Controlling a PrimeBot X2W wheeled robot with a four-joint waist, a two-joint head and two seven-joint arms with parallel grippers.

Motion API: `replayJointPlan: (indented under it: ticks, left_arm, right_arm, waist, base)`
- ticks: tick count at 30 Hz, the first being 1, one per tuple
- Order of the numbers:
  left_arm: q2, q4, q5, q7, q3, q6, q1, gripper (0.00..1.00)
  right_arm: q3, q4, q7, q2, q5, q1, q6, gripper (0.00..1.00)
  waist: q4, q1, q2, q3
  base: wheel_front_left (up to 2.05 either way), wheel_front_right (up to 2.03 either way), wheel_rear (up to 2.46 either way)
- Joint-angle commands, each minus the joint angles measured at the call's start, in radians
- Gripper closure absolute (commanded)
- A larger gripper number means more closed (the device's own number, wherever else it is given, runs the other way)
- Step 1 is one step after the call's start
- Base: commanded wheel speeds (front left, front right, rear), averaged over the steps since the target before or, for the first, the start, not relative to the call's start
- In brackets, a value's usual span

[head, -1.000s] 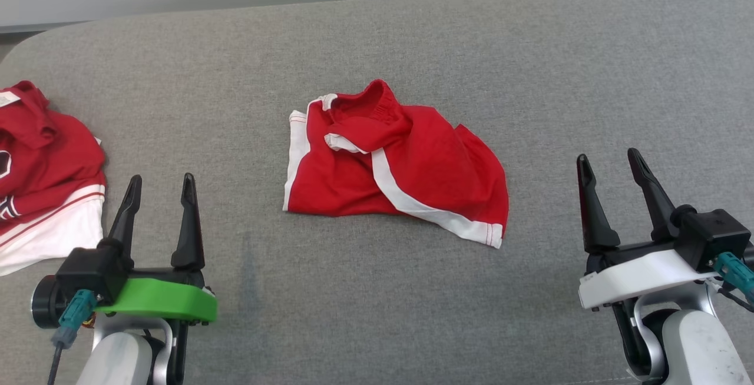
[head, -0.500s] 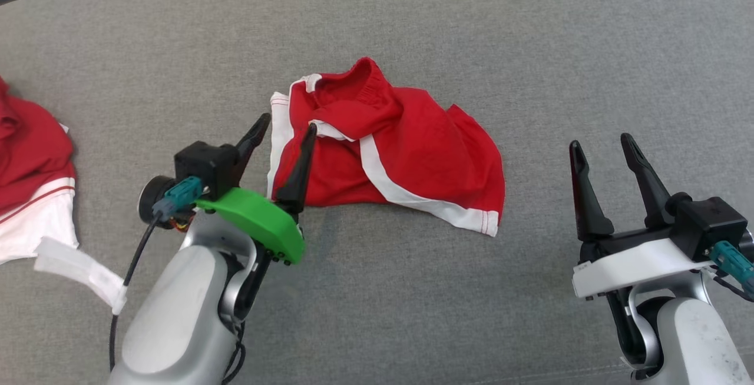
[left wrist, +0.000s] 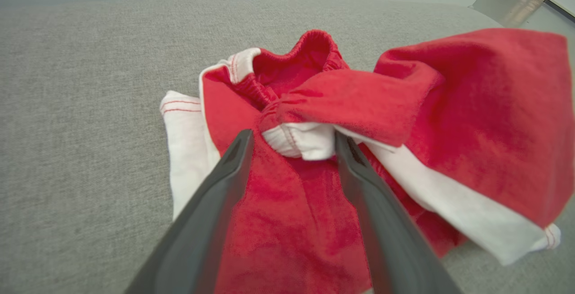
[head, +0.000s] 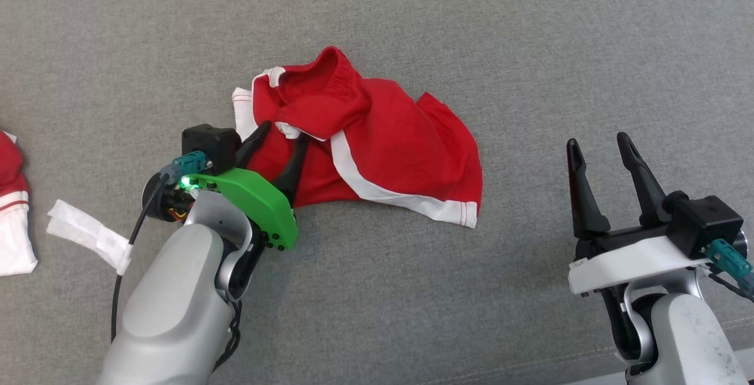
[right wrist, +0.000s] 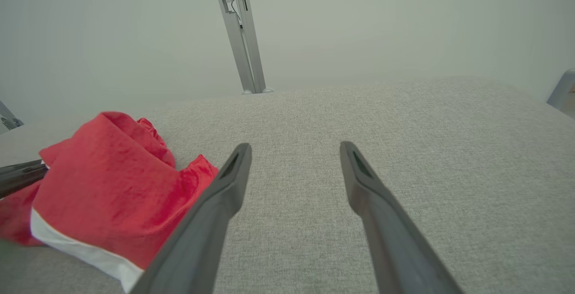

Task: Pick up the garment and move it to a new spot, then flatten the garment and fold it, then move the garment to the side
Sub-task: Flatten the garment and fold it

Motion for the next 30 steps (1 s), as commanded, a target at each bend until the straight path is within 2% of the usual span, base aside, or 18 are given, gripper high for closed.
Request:
replayJointPlan:
  ticks: [1, 9, 17, 24, 25, 26, 27, 30]
  left_arm:
    - [0.006, 0.010, -0.006, -0.009, 0.000, -0.005, -0.023, 1.00]
    - [0.025, 0.041, 0.002, -0.064, -0.026, -0.011, -0.048, 1.00]
    - [0.036, -0.002, 0.037, -0.108, -0.040, 0.037, -0.010, 1.00]
    - [0.056, -0.058, 0.042, -0.116, -0.036, 0.065, 0.017, 1.00]
    - [0.058, -0.067, 0.038, -0.122, -0.032, 0.067, 0.021, 1.00]
    - [0.062, -0.072, 0.038, -0.123, -0.031, 0.071, 0.025, 1.00]
    - [0.064, -0.079, 0.037, -0.125, -0.029, 0.074, 0.031, 1.00]
    - [0.072, -0.097, 0.036, -0.137, -0.023, 0.084, 0.041, 1.00]
  right_arm:
    - [0.002, 0.004, -0.010, -0.001, 0.003, -0.017, -0.001, 0.00]
    - [0.050, 0.043, -0.004, -0.001, -0.012, -0.002, -0.001, 0.00]
    - [0.198, 0.168, 0.008, -0.003, 0.003, 0.008, -0.001, 0.00]
    - [0.215, 0.335, -0.012, -0.003, 0.012, -0.060, -0.001, 0.00]
    - [0.217, 0.361, -0.008, -0.003, 0.017, -0.072, -0.001, 0.38]
    - [0.220, 0.383, -0.003, -0.002, 0.019, -0.080, -0.001, 0.71]
    - [0.224, 0.410, 0.004, -0.003, 0.028, -0.086, -0.001, 1.00]
    - [0.229, 0.453, -0.007, -0.002, 0.046, -0.103, -0.001, 1.00]
  waist:
    - [-0.003, 0.0000, 0.0000, 0.003]
    - [-0.003, 0.0000, 0.0000, 0.000]
    - [0.033, 0.0000, 0.0000, 0.006]
    - [0.068, 0.0000, 0.0000, 0.011]
    - [0.071, 0.0000, 0.0000, 0.012]
    - [0.075, 0.0000, 0.0000, 0.012]
    - [0.079, 0.0000, 0.0000, 0.012]
    - [0.088, 0.0000, 0.0000, 0.011]
  base:
    - [0.00, 0.00, 0.00]
    - [0.00, 0.00, 0.00]
    - [0.00, 0.00, 0.00]
    - [0.00, 0.00, 0.00]
    - [0.00, 0.00, 0.00]
    - [0.00, 0.00, 0.00]
    - [0.00, 0.00, 0.00]
    - [0.00, 0.00, 0.00]
